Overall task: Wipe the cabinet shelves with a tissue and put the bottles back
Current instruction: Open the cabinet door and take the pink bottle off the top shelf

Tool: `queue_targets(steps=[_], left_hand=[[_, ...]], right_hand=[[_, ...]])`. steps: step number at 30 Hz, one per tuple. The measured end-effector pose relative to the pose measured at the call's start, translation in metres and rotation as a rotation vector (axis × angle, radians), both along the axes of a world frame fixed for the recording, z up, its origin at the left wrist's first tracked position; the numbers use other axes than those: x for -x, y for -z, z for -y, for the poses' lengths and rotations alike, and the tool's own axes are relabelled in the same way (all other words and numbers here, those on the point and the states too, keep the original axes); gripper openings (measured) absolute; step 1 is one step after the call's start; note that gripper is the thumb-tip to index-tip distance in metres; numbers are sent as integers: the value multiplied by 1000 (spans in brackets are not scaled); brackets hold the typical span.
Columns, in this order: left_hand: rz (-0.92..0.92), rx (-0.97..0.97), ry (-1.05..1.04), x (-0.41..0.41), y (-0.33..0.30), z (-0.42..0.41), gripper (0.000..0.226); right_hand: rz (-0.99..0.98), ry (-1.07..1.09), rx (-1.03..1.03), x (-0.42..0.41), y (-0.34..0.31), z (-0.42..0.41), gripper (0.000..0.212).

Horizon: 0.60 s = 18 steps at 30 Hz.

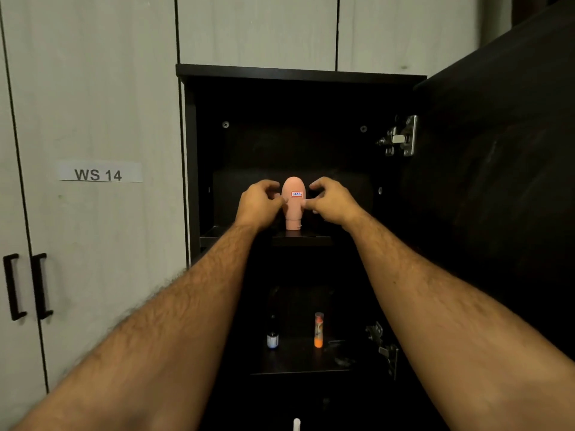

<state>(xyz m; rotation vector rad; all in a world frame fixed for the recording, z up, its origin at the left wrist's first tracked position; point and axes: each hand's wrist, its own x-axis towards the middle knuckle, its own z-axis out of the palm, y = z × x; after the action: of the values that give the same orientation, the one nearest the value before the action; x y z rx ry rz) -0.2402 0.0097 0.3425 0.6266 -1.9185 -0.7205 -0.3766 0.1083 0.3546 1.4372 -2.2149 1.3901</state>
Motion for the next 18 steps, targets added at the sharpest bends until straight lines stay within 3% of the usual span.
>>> queue_targets(steps=[6,13,18], left_hand=[[78,31,58,6,2,-10,41],[94,41,39,6,3,-17,42],[-56,16,92,-3,3,-19,39]], right_hand=[[73,-106,-70,5,5,-5,13],[131,-159,-32,-3,6,-11,8],[175,-227,66,-13,3,-17,9]])
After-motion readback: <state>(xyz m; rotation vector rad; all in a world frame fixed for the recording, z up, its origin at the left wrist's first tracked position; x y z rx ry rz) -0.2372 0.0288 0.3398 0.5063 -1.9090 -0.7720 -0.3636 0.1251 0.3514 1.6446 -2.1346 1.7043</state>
